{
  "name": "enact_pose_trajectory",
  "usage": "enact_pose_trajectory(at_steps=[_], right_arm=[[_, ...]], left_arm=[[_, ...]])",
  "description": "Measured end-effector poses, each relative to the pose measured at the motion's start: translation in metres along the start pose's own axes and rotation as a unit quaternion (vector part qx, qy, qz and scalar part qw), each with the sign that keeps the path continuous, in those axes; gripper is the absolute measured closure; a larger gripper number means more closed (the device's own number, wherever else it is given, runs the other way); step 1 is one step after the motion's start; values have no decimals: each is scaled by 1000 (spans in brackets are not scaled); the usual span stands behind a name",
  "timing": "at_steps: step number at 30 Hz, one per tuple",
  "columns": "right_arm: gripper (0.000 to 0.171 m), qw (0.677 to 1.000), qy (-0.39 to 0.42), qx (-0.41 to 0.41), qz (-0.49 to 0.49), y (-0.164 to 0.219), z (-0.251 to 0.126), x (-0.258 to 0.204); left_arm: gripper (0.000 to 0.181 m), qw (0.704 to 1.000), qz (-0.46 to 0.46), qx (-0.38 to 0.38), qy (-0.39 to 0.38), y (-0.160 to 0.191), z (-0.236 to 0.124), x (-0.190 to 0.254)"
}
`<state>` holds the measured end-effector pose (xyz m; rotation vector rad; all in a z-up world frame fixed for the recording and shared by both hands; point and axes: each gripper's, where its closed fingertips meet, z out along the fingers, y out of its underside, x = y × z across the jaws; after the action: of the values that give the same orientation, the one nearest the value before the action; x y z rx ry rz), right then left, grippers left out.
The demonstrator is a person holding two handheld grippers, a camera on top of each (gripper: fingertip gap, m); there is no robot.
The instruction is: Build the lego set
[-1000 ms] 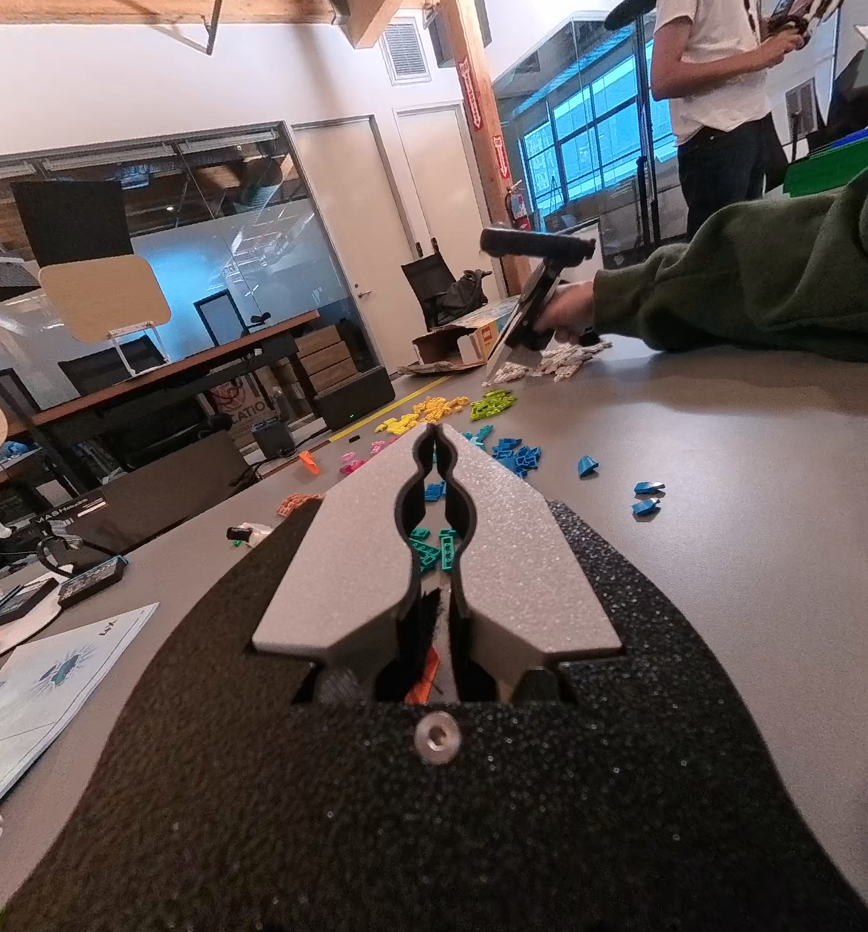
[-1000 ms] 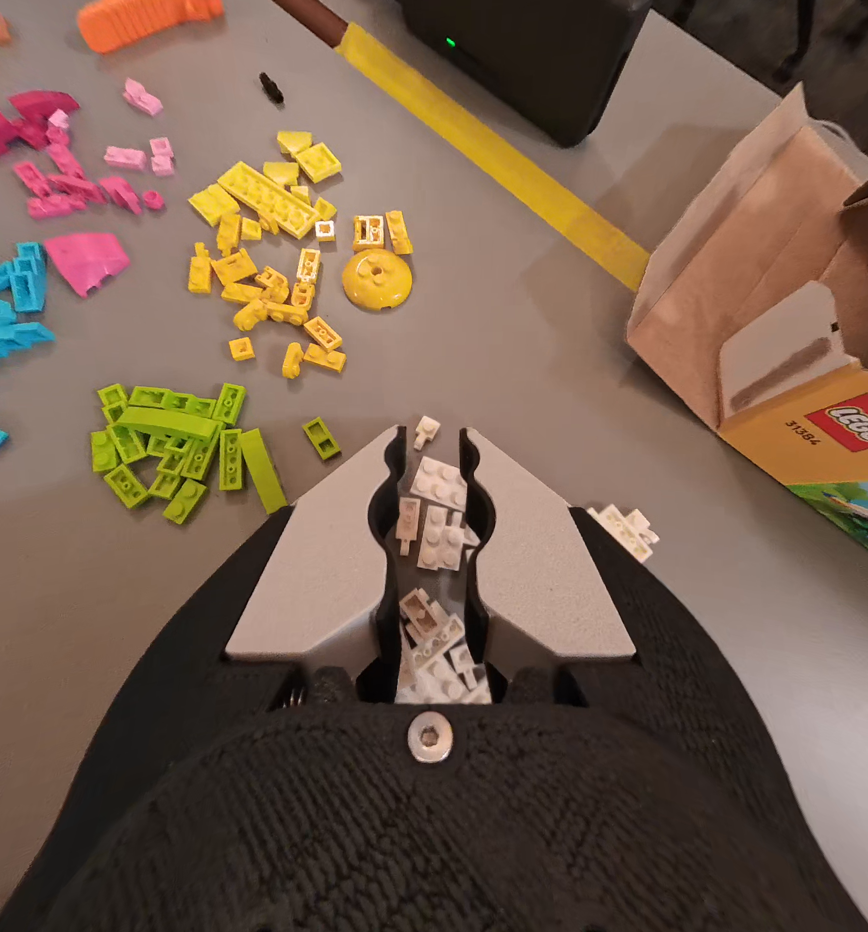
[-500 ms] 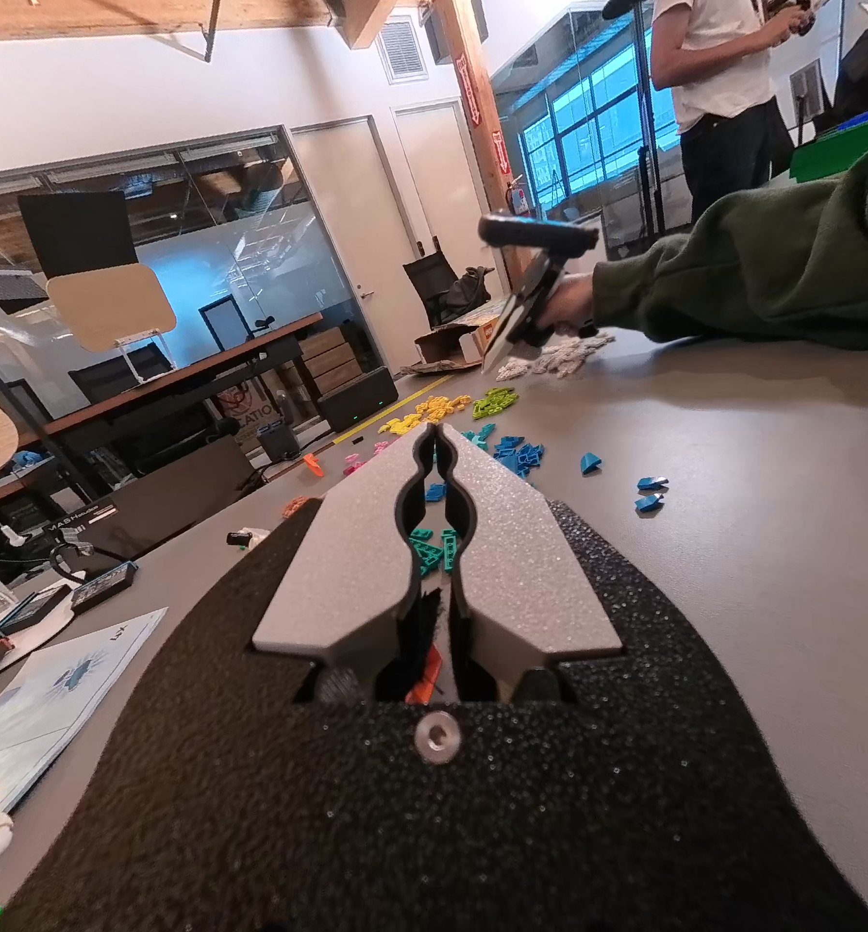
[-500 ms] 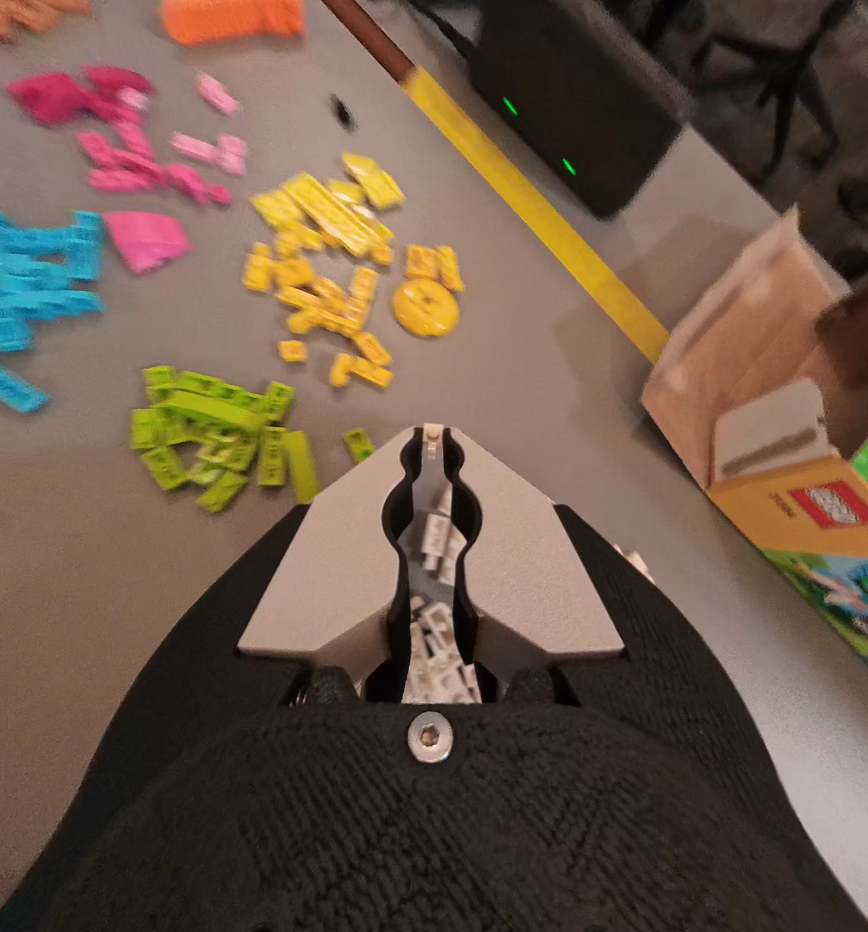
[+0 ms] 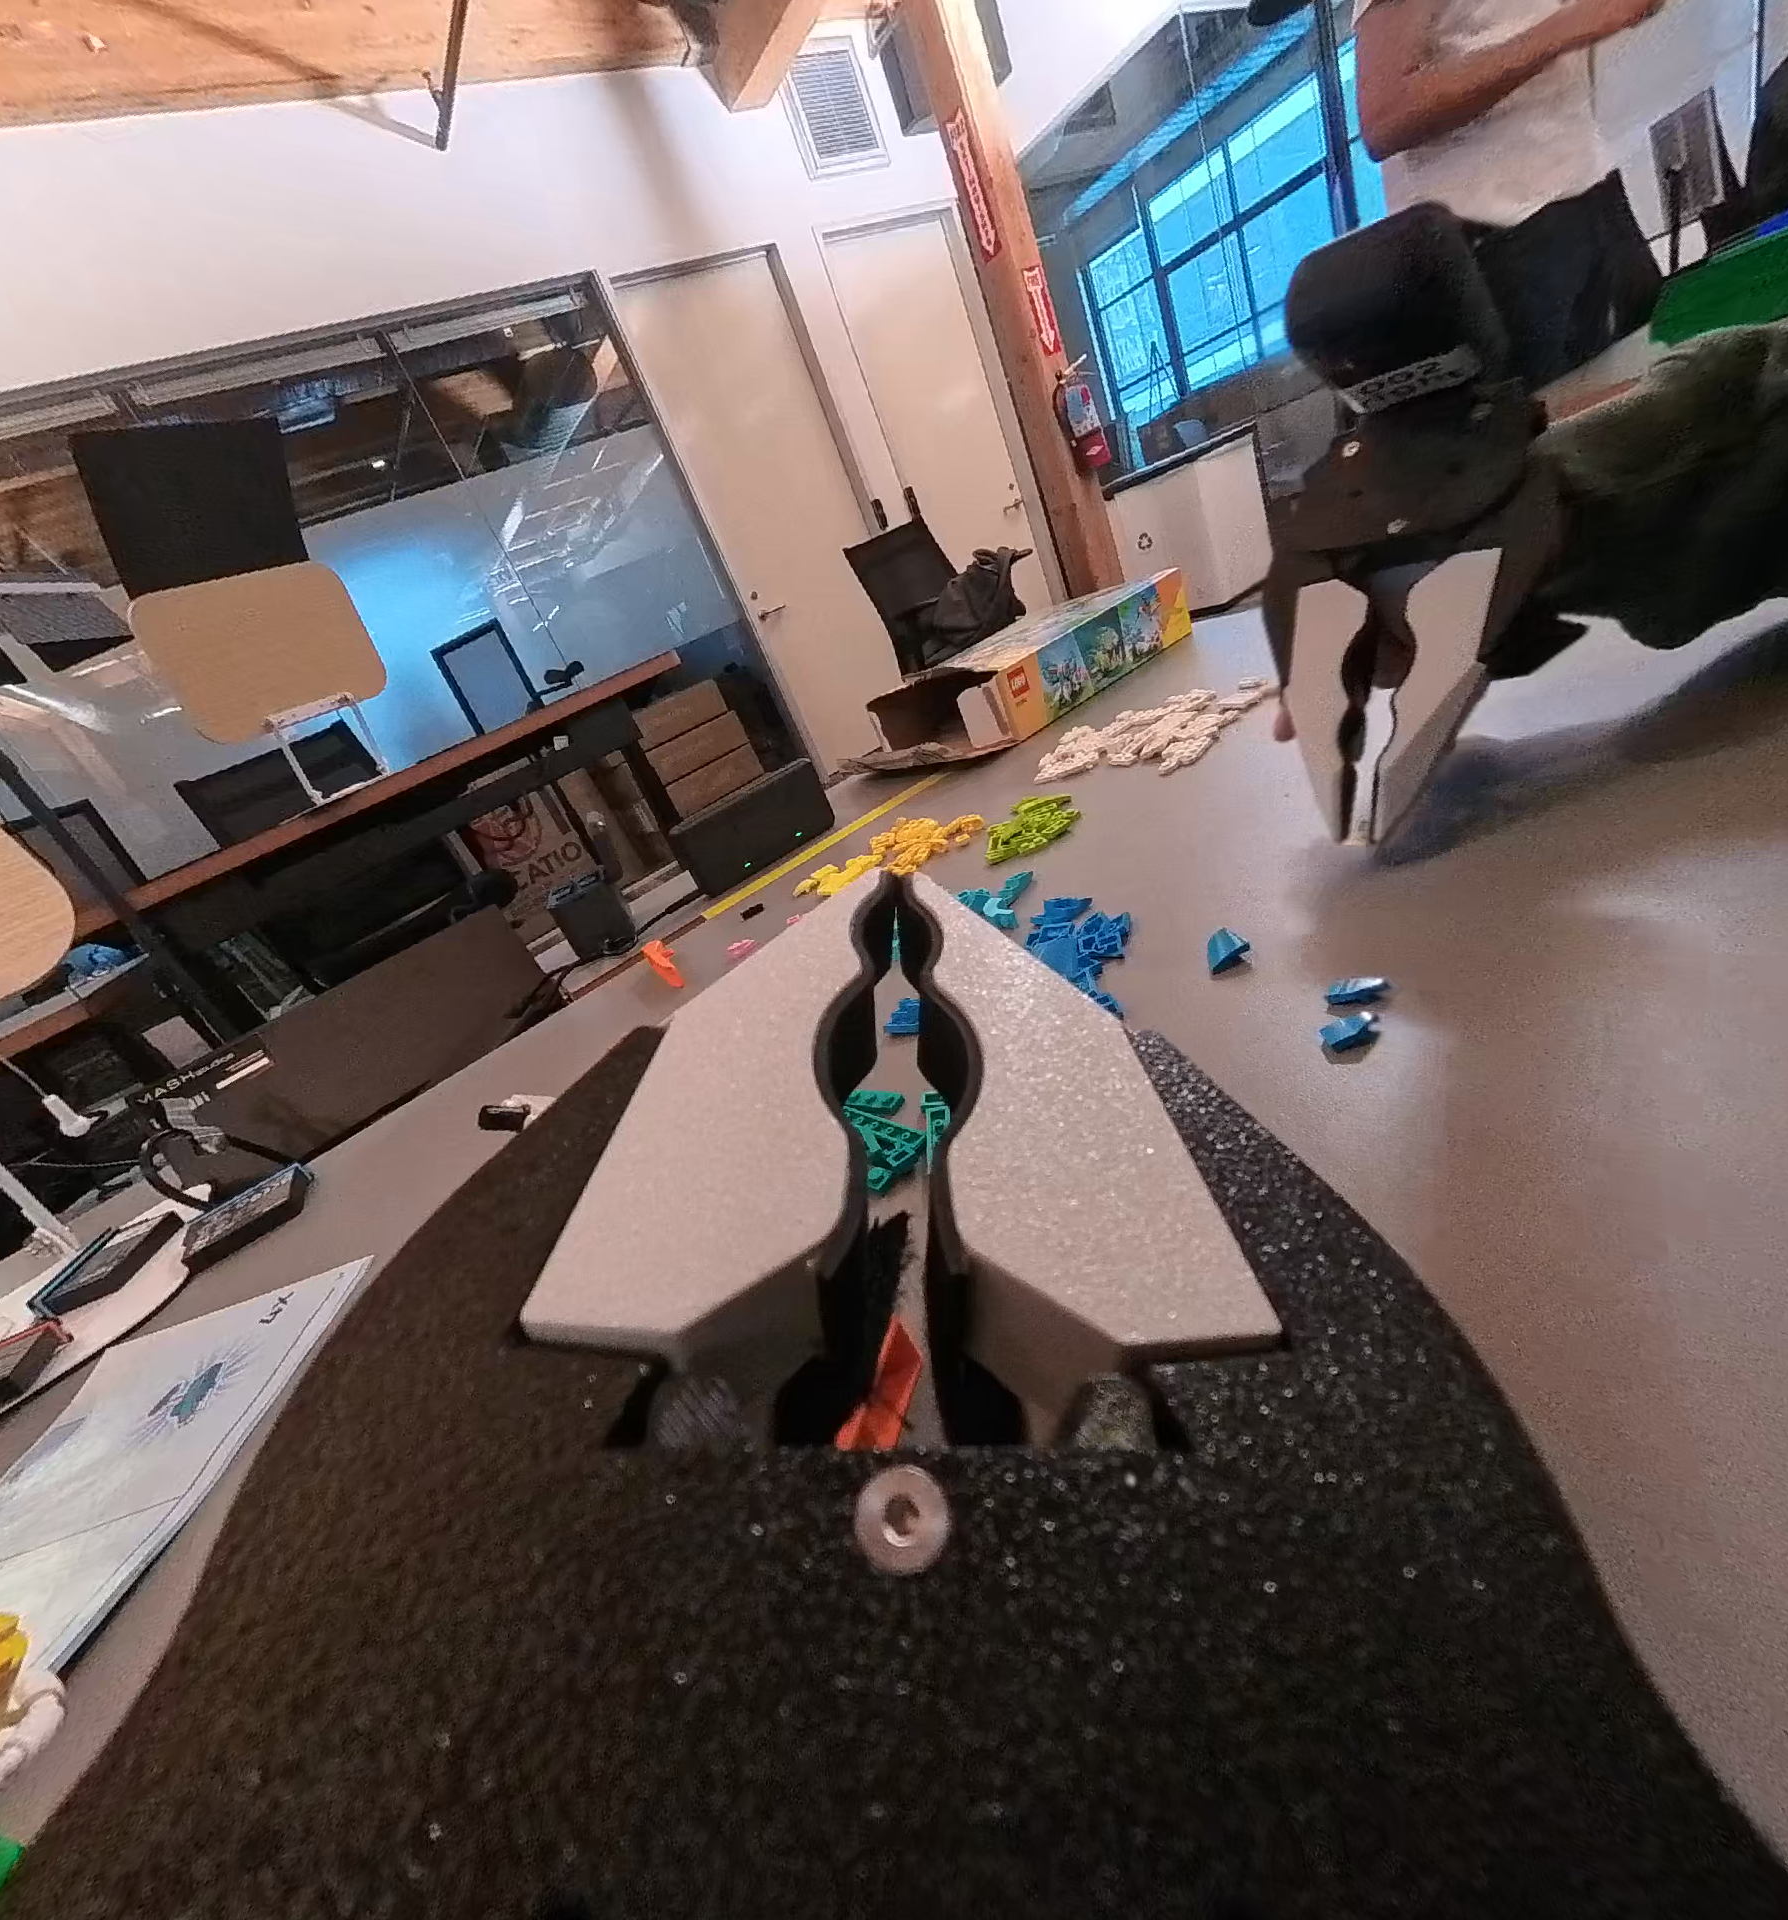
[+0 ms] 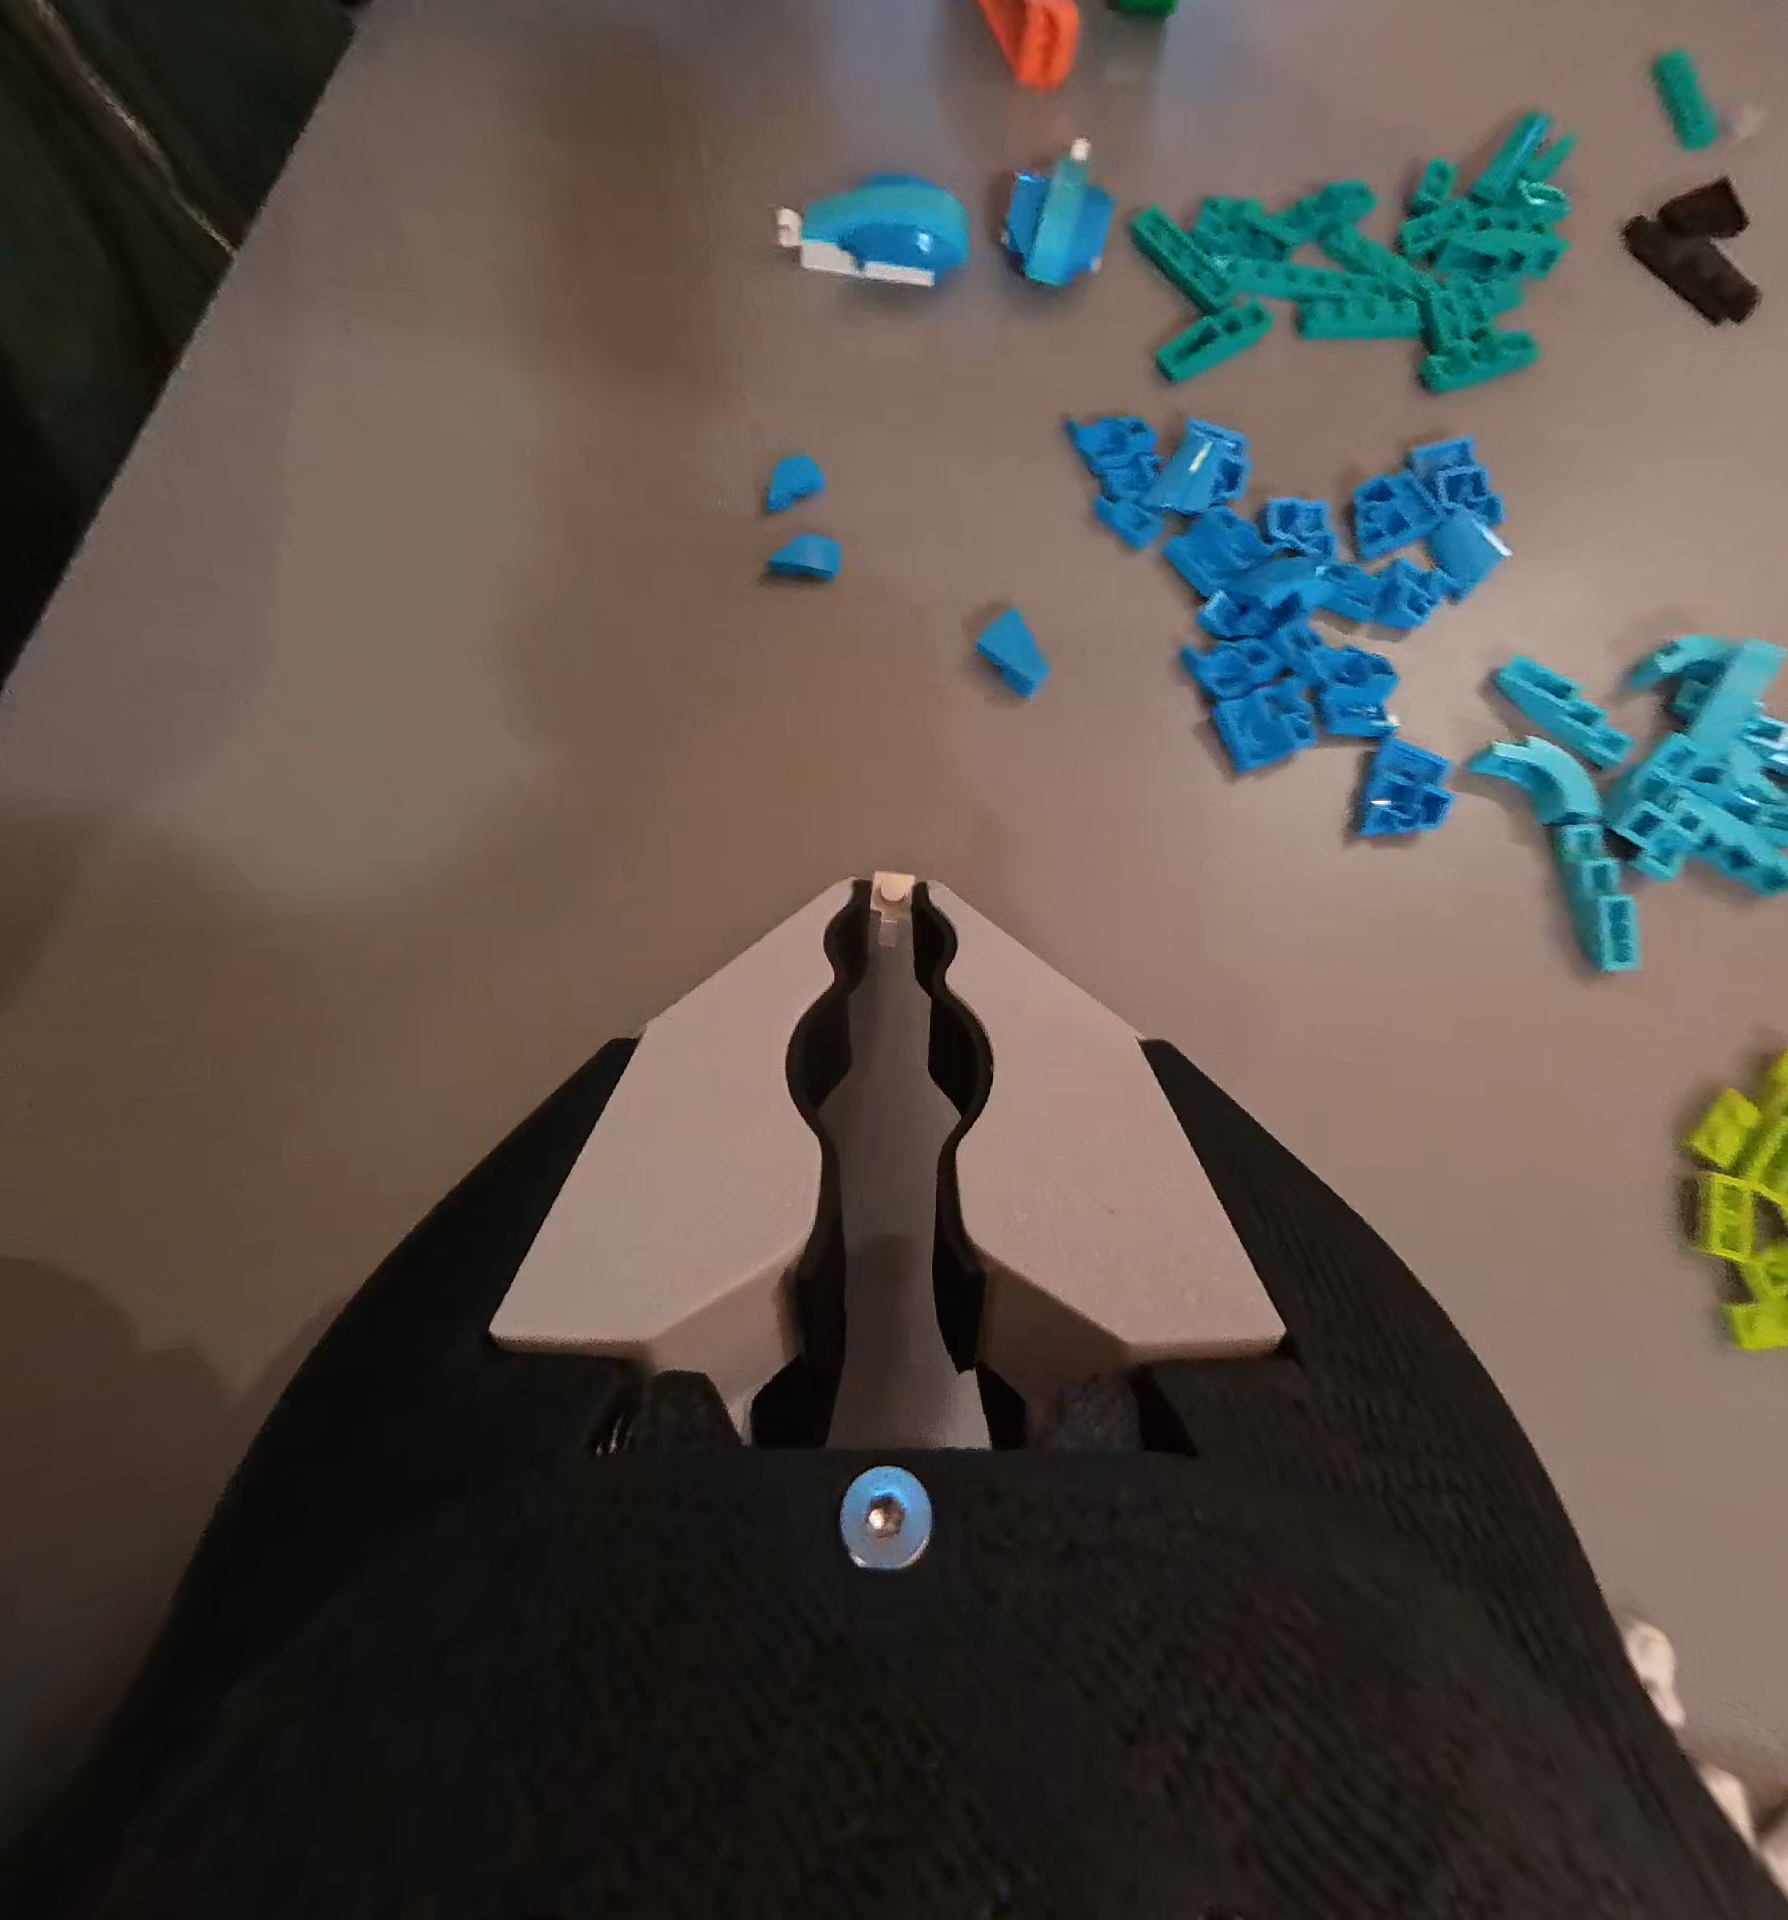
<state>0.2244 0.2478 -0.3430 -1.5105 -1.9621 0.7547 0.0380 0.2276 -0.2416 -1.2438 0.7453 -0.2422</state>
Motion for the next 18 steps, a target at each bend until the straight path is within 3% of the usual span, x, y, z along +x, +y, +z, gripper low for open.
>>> enact_pose_trajectory(at_steps=[8, 13, 18], right_arm=[[163, 1000, 14, -4, 2, 2, 9, -10], [136, 999, 30, -4, 25, -2, 9, -6], [129, 993, 92, 51, 53, -18, -9, -1]], left_arm=[[181, 1000, 16, 2, 5, -1, 0, 4], [181, 1000, 24, 4, 9, -3, -1, 6], [181, 1000, 22, 6, 10, -3, -1, 6]])
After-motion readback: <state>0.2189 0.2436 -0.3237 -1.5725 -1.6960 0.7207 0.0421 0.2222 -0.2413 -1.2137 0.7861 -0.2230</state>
